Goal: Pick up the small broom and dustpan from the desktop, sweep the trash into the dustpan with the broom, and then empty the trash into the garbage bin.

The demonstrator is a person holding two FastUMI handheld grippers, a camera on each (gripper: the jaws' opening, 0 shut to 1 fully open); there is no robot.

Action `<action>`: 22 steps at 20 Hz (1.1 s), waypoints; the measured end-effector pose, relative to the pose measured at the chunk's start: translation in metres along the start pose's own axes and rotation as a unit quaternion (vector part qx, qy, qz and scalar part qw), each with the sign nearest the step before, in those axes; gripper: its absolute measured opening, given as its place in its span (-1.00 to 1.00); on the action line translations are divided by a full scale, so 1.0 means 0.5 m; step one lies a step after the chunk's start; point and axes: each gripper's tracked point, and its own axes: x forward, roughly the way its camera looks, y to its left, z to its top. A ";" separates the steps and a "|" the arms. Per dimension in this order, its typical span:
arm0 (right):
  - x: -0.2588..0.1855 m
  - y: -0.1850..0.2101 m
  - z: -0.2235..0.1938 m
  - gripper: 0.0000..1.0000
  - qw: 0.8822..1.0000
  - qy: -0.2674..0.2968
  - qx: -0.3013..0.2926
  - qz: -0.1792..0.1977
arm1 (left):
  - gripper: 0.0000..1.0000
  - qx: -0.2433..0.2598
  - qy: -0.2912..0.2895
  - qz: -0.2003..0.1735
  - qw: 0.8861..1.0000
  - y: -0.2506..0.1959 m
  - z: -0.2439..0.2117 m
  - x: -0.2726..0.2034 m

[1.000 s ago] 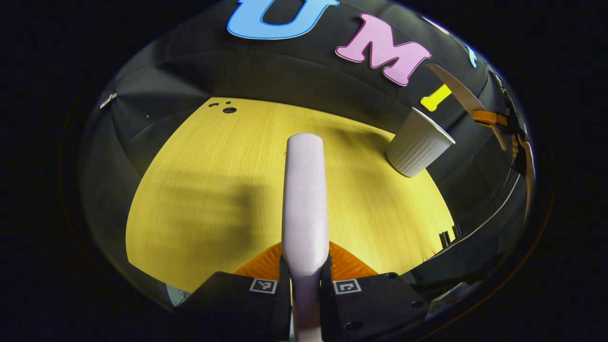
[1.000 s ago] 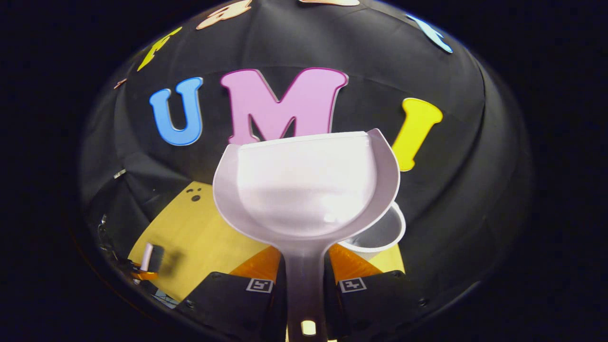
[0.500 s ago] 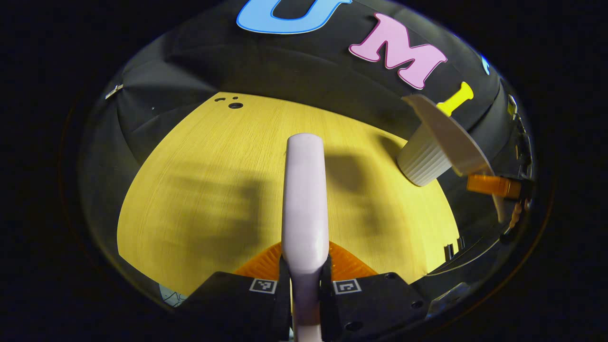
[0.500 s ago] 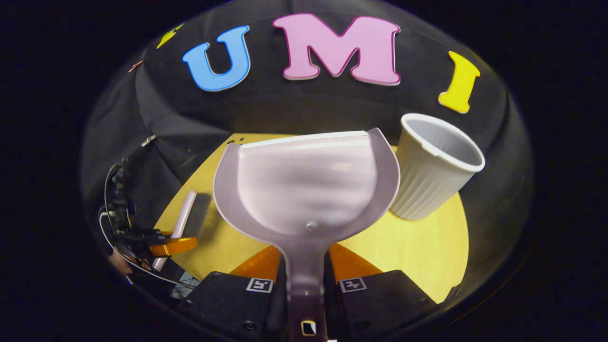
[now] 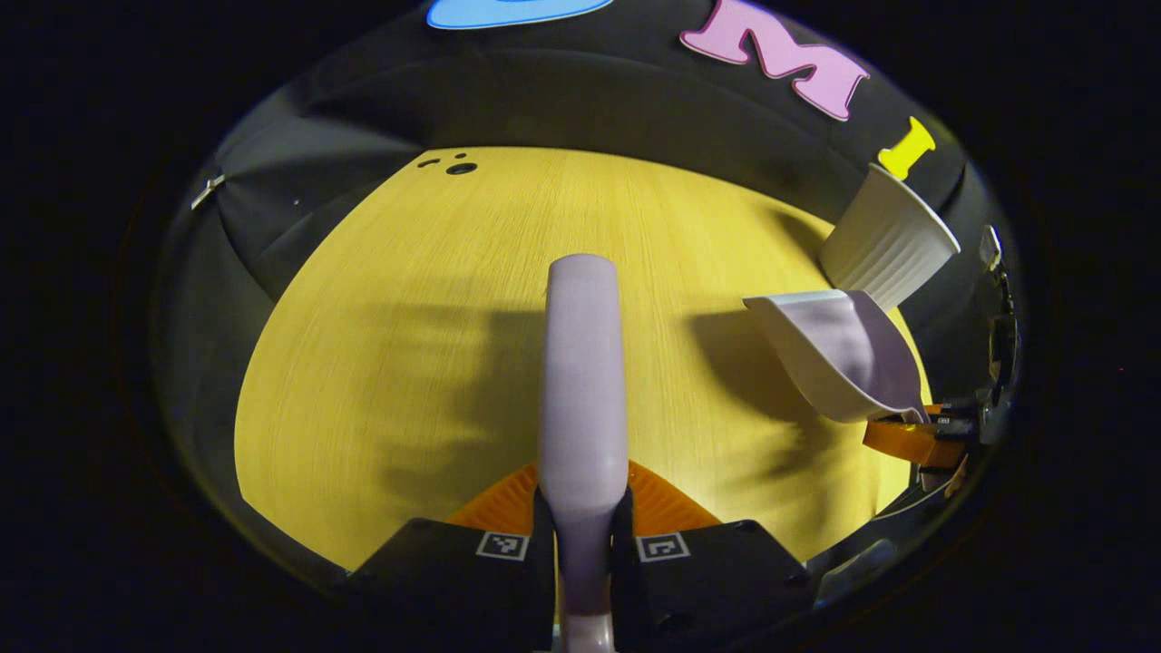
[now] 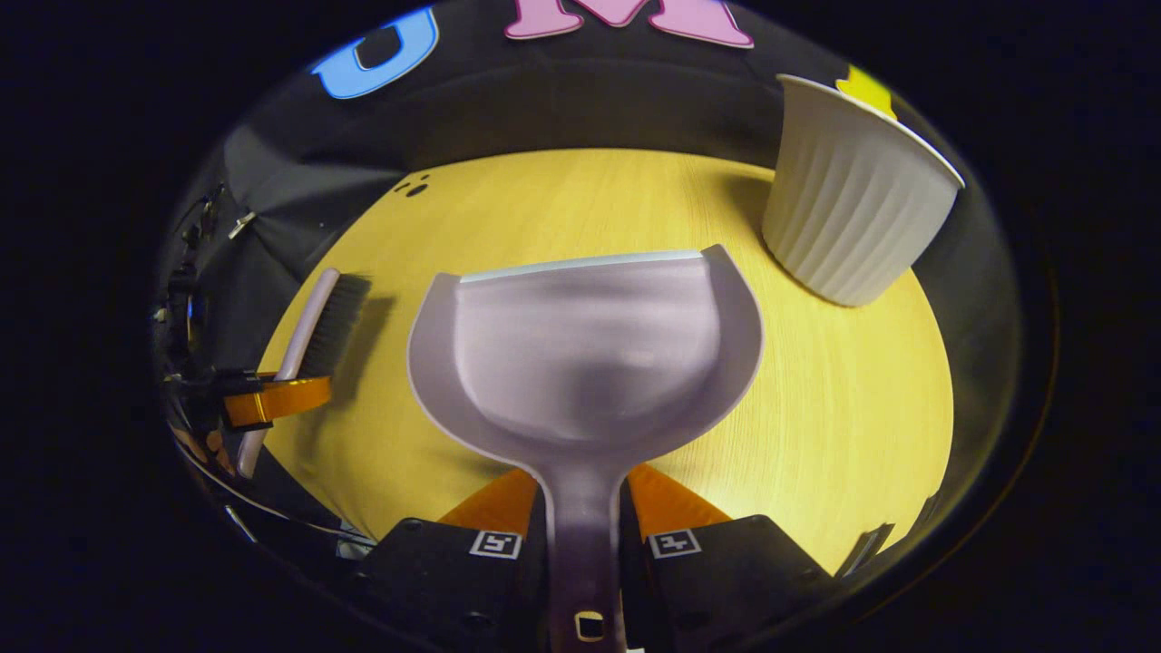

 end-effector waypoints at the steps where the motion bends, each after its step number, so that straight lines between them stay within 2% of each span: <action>1: 0.007 -0.005 0.002 -0.29 1.000 0.008 0.002 -0.003 | -0.43 0.007 0.007 0.007 1.000 0.000 -0.002 0.007; 2: 0.012 -0.007 0.005 -0.20 1.000 0.017 0.001 -0.005 | -0.43 0.013 0.015 0.013 1.000 -0.002 -0.007 0.010; 3: 0.012 -0.009 0.007 -0.28 1.000 0.028 0.003 -0.006 | -0.43 0.021 0.023 0.021 0.999 0.000 -0.013 0.015; 5: 0.022 -0.013 0.001 -0.27 1.000 0.026 0.015 -0.001 | -0.43 0.035 0.040 0.028 0.998 -0.002 -0.017 0.021; 6: 0.022 -0.015 0.000 -0.20 1.000 0.026 0.010 -0.002 | -0.43 0.041 0.045 0.028 0.998 -0.001 -0.017 0.024; 9: 0.027 -0.010 -0.009 -0.34 0.999 0.033 0.009 -0.003 | -0.41 0.060 0.054 0.045 0.996 0.007 -0.019 0.032; 10: 0.027 -0.008 -0.007 -0.17 0.999 0.033 0.013 -0.002 | -0.36 0.060 0.063 0.053 0.995 0.007 -0.021 0.035; 11: 0.028 -0.005 -0.010 -0.25 0.999 0.037 0.016 -0.001 | -0.39 0.056 0.063 0.057 0.995 0.004 -0.018 0.033; 13: 0.026 0.002 -0.007 -0.22 0.999 0.038 0.022 0.001 | -0.31 0.057 0.064 0.061 0.995 0.004 -0.019 0.034; 14: 0.024 0.005 -0.007 -0.31 0.999 0.041 0.025 0.002 | -0.31 0.057 0.065 0.059 0.995 0.005 -0.020 0.034; 15: 0.024 0.011 -0.005 -0.01 0.999 0.040 0.028 0.008 | -0.27 0.055 0.064 0.059 0.995 0.006 -0.021 0.033; 16: 0.021 0.015 -0.002 0.21 0.999 0.038 0.030 0.012 | -0.03 0.052 0.062 0.054 0.995 0.004 -0.021 0.027; 17: 0.021 0.010 -0.001 0.55 0.999 0.032 0.031 0.008 | 0.20 0.051 0.057 0.054 0.996 0.003 -0.021 0.022; 18: 0.009 0.014 0.006 0.73 0.999 0.027 0.035 0.007 | 0.43 0.049 0.050 0.051 0.996 0.000 -0.016 0.014; 19: 0.003 0.012 0.014 1.00 0.999 0.018 0.038 0.005 | 0.66 0.047 0.041 0.047 0.997 -0.003 -0.011 0.003; 20: -0.005 0.010 0.024 0.99 0.999 0.006 0.039 0.000 | 0.89 0.047 0.031 0.046 0.997 -0.004 -0.005 -0.008; 22: -0.041 0.010 0.043 0.98 0.999 -0.020 0.037 -0.008 | 0.94 0.047 0.003 0.042 0.998 -0.008 0.010 -0.044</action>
